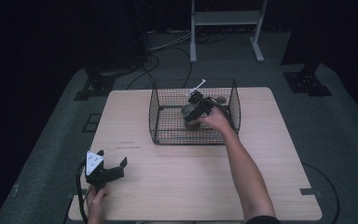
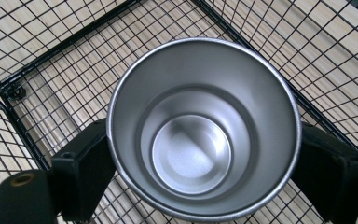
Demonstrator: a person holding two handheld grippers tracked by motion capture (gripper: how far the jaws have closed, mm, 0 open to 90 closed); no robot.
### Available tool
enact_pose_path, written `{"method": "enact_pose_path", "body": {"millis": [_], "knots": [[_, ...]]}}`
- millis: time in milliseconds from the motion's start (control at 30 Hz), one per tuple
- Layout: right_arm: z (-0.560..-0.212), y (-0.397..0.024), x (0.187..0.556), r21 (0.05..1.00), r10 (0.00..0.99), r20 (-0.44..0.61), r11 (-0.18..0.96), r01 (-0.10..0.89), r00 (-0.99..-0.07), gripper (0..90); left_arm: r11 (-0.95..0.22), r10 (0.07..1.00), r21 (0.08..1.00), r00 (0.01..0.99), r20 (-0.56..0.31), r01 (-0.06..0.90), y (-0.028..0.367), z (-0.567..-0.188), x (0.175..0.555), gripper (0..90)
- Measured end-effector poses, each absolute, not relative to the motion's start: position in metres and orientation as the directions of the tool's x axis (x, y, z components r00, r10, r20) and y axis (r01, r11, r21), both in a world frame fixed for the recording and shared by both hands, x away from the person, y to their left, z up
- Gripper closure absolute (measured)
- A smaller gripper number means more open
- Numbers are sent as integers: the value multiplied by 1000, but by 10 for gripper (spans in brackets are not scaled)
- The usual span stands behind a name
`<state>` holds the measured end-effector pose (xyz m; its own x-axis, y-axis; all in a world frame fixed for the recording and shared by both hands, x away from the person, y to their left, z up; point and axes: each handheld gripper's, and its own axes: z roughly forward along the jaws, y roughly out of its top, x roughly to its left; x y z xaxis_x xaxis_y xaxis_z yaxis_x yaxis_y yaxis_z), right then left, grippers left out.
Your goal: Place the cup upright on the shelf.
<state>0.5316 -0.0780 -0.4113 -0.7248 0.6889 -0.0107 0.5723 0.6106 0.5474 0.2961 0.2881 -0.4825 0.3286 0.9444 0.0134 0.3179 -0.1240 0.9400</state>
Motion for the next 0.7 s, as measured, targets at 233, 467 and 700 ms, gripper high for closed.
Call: {"method": "enact_pose_path", "body": {"millis": [233, 467, 700], "knots": [[-411, -77, 530, 543, 680, -31, 627, 559, -732, 124, -125, 944, 940, 329, 15, 318, 288, -482, 296, 0], [-407, -79, 529, 559, 686, -32, 615, 556, -727, 109, -125, 945, 939, 328, 14, 319, 288, -482, 296, 0], [-397, -81, 527, 605, 684, -12, 586, 540, -729, 104, -127, 945, 938, 328, 15, 322, 288, -482, 296, 0]]}}
